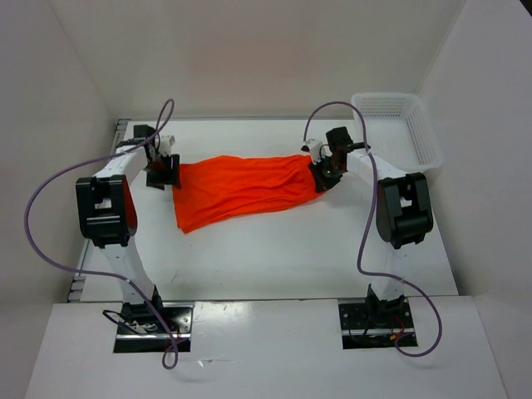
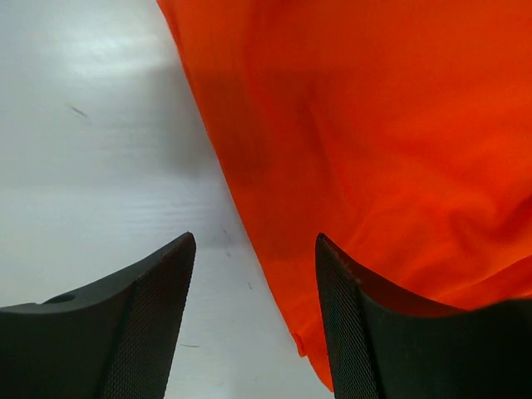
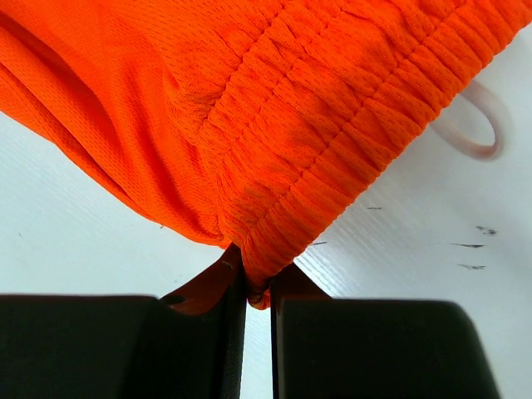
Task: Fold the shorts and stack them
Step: Fold the shorts
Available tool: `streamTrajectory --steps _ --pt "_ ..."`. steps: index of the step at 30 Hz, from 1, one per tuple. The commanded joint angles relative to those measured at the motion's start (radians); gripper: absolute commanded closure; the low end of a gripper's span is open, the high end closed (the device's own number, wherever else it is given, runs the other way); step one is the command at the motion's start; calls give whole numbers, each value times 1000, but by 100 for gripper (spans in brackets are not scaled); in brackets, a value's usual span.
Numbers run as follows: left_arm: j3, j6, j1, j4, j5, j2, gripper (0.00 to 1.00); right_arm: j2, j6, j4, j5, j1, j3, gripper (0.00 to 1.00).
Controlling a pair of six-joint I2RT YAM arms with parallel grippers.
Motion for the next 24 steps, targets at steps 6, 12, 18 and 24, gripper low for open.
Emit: streamTrajectory --steps 6,12,18,24 --pt "-61 4 -41 -41 128 131 28 -41 -136 -57 94 -8 137 100" --pt "38 4 -104 -50 174 254 26 -102 -238 -90 211 -8 126 100" --pt "211 4 -225 -62 204 369 41 -168 -247 -136 274 -8 170 100" --pt "391 4 -355 -81 205 488 51 -190 -206 -188 256 -8 261 100"
